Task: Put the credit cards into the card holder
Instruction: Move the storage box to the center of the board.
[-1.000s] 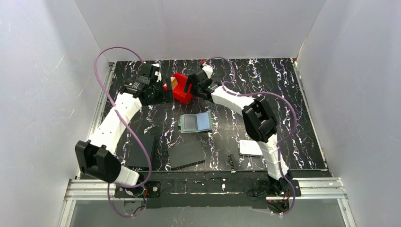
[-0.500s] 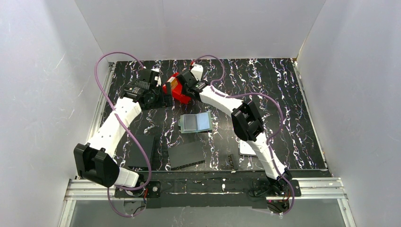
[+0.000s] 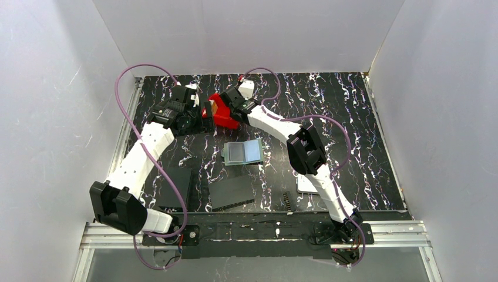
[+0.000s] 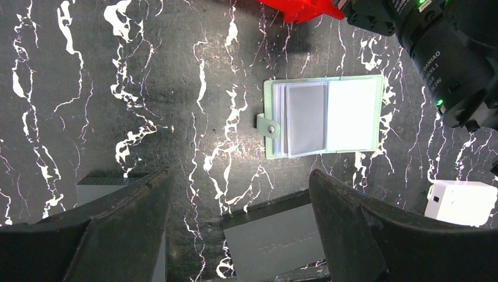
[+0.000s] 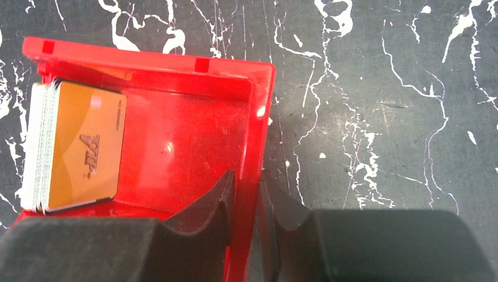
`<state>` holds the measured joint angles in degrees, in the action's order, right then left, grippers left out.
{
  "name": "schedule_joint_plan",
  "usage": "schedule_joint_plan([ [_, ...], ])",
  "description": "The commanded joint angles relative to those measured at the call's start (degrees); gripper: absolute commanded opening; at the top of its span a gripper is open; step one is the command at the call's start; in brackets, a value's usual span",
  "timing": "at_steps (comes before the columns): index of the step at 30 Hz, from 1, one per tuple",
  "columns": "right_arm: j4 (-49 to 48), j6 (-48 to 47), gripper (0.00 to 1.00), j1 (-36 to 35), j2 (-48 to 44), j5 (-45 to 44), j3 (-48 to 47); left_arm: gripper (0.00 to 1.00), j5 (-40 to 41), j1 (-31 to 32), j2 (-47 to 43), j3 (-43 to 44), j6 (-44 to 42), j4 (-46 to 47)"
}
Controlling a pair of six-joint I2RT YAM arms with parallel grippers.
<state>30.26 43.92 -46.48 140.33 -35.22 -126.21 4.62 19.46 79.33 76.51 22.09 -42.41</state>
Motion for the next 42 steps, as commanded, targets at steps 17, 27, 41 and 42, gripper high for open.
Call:
schedule_joint_plan([
  [17, -4.4, -0.8, 0.23, 2.2, -18.5, -3.1, 22.6, 0.84, -1.5, 0.3, 11.2, 10.4, -2.2, -0.3],
  [27, -7.9, -4.7, 0.23, 5.4, -21.8, 3.6, 30.8, 0.84, 2.7, 3.5, 31.2, 26.1, -5.8, -3.3],
  [41, -11.1, -4.0, 0.20, 7.6, -23.0, 8.0, 34.4, 0.79, 10.5, 5.0, 47.1, 39.8, -8.7, -5.3],
  [42, -11.1, -4.0, 0.20, 7.6, -22.9, 8.2, 34.4, 0.79, 10.7, 5.1, 47.9, 40.2, -8.7, -5.3],
])
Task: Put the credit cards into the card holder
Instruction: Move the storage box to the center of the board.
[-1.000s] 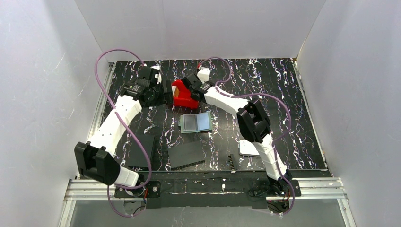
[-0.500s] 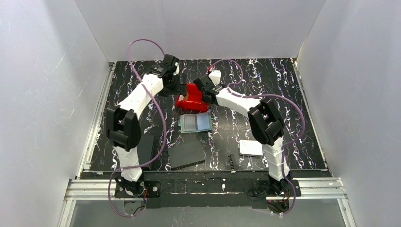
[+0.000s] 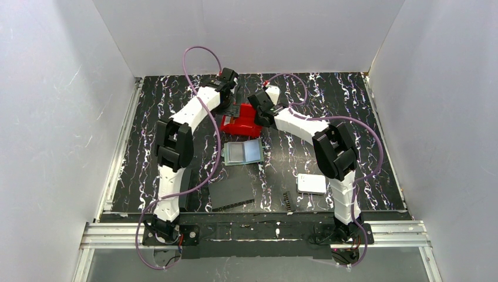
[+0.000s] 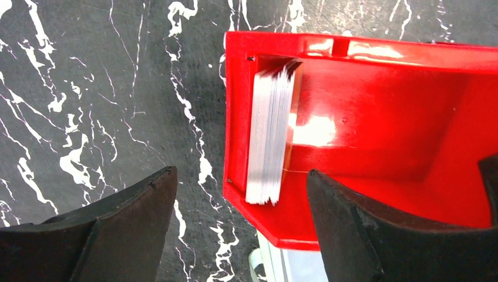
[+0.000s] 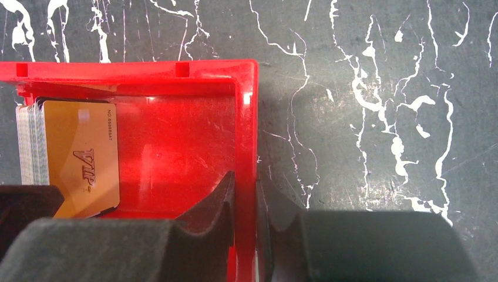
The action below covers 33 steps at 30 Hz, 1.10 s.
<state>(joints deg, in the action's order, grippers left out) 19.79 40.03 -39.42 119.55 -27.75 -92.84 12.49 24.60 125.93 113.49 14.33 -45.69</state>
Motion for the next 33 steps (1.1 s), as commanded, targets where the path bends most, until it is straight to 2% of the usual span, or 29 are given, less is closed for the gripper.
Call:
schedule_joint_plan([
  [1, -0.6, -0.2, 0.20, 0.6, -2.0, 0.8, 1.0, 0.78, 3.3, 0.0, 1.9, 3.7, -1.1, -2.0],
  [7, -0.8, -0.1, 0.19, 0.8, -2.1, 1.1, 1.1, 0.76, 3.9, 0.1, 5.1, 5.5, -2.3, -2.0],
  [10, -0.8, 0.0, 0.19, 0.9, -2.0, 1.6, 1.1, 0.78, 2.7, 0.7, 5.8, 6.0, -2.6, -1.9],
  [18, -1.0, 0.5, 0.19, 1.1, -2.4, 1.9, 1.7, 0.78, 7.2, 1.0, 8.7, 6.6, -3.1, -1.9],
  [27, -1.4, 0.8, 0.17, 1.5, -3.0, 1.9, 2.4, 0.64, 13.6, 0.9, 8.4, 9.4, -6.2, -1.7],
  [33, -1.4, 0.7, 0.16, 1.6, -3.0, 2.2, 2.6, 0.56, 14.1, 0.8, 6.8, 10.3, -7.1, -1.5],
])
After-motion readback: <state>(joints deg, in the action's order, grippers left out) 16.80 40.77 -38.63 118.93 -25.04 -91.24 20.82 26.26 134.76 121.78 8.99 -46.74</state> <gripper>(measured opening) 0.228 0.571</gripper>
